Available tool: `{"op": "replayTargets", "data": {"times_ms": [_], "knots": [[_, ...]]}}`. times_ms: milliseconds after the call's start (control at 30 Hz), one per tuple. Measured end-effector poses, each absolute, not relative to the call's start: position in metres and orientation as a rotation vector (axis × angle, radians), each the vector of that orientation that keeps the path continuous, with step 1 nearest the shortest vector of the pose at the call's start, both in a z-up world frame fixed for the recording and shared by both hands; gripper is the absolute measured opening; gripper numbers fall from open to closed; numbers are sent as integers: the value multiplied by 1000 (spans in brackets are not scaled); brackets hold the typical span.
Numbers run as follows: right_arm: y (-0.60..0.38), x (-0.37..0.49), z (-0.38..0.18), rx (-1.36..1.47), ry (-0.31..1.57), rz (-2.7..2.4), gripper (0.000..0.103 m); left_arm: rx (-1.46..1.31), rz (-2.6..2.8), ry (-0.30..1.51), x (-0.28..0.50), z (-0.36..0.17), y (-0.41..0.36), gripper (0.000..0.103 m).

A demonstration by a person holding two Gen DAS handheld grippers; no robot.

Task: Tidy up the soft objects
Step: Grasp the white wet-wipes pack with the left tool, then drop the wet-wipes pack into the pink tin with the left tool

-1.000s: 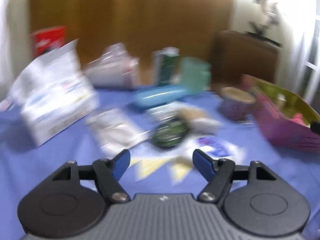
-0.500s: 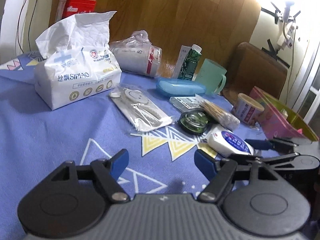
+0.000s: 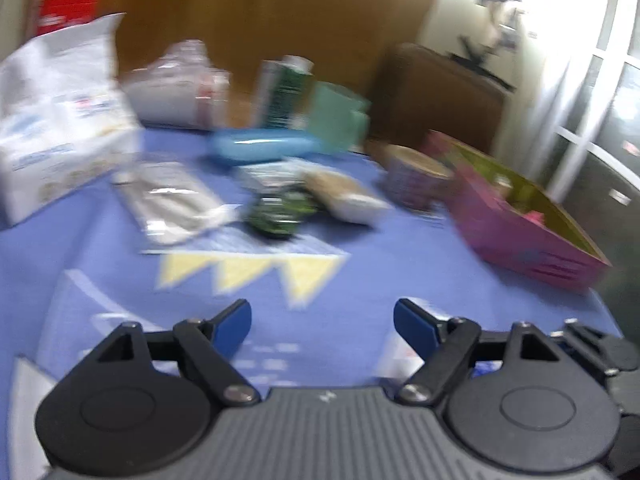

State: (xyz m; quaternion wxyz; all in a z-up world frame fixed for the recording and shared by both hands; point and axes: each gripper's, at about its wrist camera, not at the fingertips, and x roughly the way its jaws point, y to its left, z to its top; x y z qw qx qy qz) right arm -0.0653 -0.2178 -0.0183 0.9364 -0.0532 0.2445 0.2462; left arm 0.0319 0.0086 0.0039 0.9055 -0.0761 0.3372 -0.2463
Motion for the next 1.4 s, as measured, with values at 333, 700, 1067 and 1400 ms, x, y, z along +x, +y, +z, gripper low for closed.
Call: {"op": "replayTargets", "data": {"times_ms": [333,700,1067,1400], "knots": [[-238,-66,-23,-1,515,464,19,-39,-634,751,15,-3,-47,59],[-254,-59,-23,97,532,446,37,-108,-623,796,30,-1,-50,53],[-264,-72,2,49,318,304,26,-42,-705,603,38,60,-93,50],[-349,-14,16,101,259,-70,35,140,-757,432,70,95,-219,76]]}}
